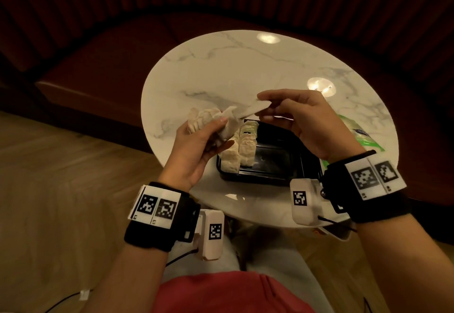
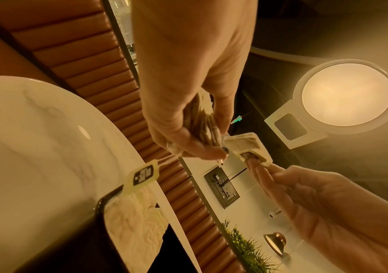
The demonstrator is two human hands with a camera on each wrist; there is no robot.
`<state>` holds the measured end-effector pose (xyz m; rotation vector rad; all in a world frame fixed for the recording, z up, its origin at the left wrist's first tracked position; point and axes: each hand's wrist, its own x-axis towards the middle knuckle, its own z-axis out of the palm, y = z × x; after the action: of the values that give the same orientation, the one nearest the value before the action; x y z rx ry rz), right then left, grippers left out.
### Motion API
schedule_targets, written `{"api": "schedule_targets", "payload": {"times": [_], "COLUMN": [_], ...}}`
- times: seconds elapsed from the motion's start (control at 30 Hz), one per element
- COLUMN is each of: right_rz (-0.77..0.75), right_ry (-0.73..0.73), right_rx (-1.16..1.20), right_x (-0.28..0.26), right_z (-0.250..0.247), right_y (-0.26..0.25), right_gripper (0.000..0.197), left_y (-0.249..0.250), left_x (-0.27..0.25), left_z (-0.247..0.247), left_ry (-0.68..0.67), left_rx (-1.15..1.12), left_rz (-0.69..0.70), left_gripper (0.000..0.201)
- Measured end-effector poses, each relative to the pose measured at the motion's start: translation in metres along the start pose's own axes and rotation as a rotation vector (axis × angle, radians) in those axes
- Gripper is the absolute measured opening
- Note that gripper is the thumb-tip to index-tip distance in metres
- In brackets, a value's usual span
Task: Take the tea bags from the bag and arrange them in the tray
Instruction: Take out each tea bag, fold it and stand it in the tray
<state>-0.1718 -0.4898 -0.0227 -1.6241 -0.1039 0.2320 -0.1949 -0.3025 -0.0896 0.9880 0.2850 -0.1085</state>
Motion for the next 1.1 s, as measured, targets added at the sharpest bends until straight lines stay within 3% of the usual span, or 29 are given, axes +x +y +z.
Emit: {"api": "schedule_targets", "payload": {"times": [0.1, 0.27, 0.53, 0.73, 0.93, 1.1], "right_rz": [-0.029, -0.158, -0.121, -0.147, -0.247, -0.271], "right_ry": [-0.061, 0.008, -0.138, -0.194, -0.175, -0.161], "right_rx": [-0.206, -0.762, -0.554, -0.655, -0.841, -0.645], "right_x": [-0.001, 0.01, 0.012, 0.02, 0.024, 0.025], "right_z": [-0.007, -0.015, -0.008, -0.005, 0.0, 0.012], "right_y": [-0.003, -0.006, -0.017, -0.014, -0.02, -0.021], "right_gripper": [0.024, 0.011, 0.016, 0.016, 0.02, 0.024], "left_y": [-0.002, -0.004, -0.006, -0.004, -0.003, -0.007], "left_x": [0.001, 0.001, 0.0, -0.002, -0.006, -0.006], "left_z": [0.0, -0.004, -0.001, 0.004, 0.005, 0.007], "left_ry": [0.011, 0.026, -0.074, -0.134, -0.209, -0.235], "left_rx": [0.013, -0.013, 0.081, -0.095, -0.046, 0.013], "left_rz": [-0.005, -0.03, -0.063, -0.175, -0.123, -0.074], "left_gripper": [0.018, 0.008, 0.027, 0.015, 0.021, 0.026]}}
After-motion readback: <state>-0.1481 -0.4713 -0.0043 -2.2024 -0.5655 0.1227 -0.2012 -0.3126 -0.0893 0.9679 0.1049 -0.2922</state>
